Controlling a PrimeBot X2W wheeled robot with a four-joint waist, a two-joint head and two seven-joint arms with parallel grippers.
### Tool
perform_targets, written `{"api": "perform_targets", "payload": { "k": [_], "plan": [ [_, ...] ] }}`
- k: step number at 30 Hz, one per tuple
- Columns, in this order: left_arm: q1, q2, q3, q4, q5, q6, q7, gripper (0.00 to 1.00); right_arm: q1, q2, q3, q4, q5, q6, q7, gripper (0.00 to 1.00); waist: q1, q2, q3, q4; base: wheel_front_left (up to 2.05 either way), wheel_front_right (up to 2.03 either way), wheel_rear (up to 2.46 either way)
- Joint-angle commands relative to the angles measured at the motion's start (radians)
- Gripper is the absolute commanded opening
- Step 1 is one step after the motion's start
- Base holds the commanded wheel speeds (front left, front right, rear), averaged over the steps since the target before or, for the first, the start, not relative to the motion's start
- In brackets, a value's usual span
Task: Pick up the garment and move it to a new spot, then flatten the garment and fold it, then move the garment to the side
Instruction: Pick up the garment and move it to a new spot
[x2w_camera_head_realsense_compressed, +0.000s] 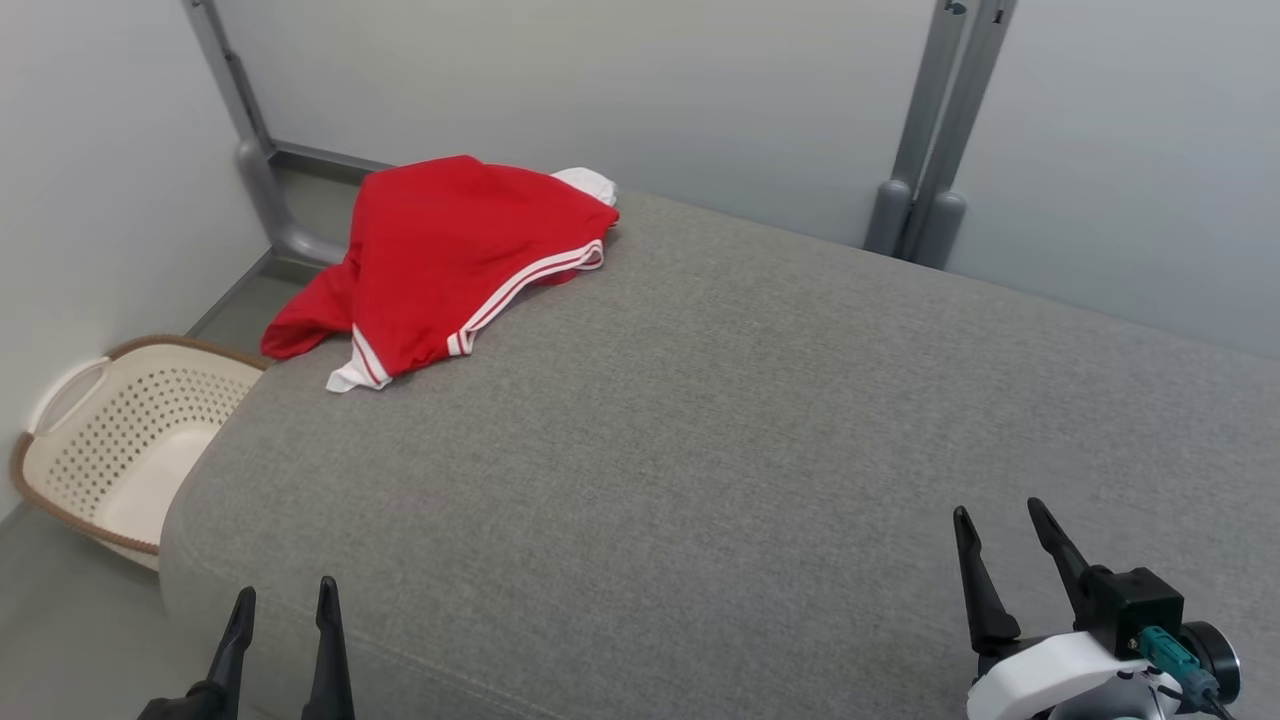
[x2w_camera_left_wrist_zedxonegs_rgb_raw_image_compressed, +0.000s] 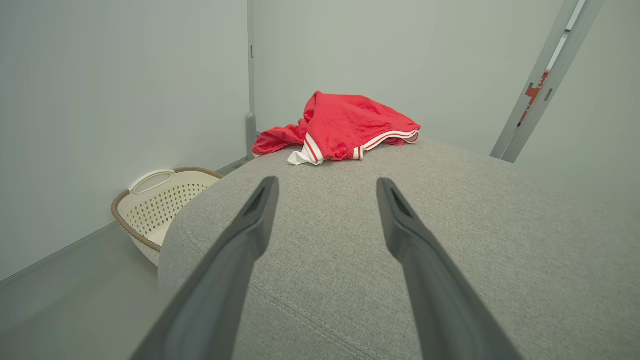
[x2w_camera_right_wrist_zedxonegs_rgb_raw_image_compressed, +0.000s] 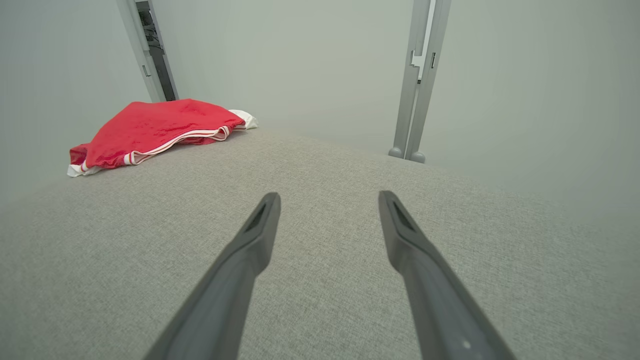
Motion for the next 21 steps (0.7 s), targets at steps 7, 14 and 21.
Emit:
{"api": "perform_targets", "payload": {
  "k": [7, 14, 21],
  "plan": [
    [-0.026, -0.001, -0.034, 0.006, -0.015, 0.002, 0.000, 1.00, 0.042, -0.004, -0.030, 0.003, 0.006, -0.001, -0.003, 1.00, 0.0000, 0.0000, 0.030, 0.057, 0.00, 0.00, 0.00],
    [-0.197, 0.033, -0.055, 0.078, -0.128, 0.002, 0.000, 1.00, -0.053, -0.005, -0.069, -0.061, -0.098, -0.001, -0.003, 1.00, 0.0000, 0.0000, 0.265, -0.014, 0.00, 0.00, 0.00],
    [-0.579, 0.160, -0.247, 0.300, -0.370, 0.002, 0.038, 1.00, -0.213, -0.006, -0.122, -0.125, -0.250, -0.001, -0.003, 1.00, 0.0000, 0.0000, 0.565, -0.040, 0.00, 0.00, 0.00]
  ]
}}
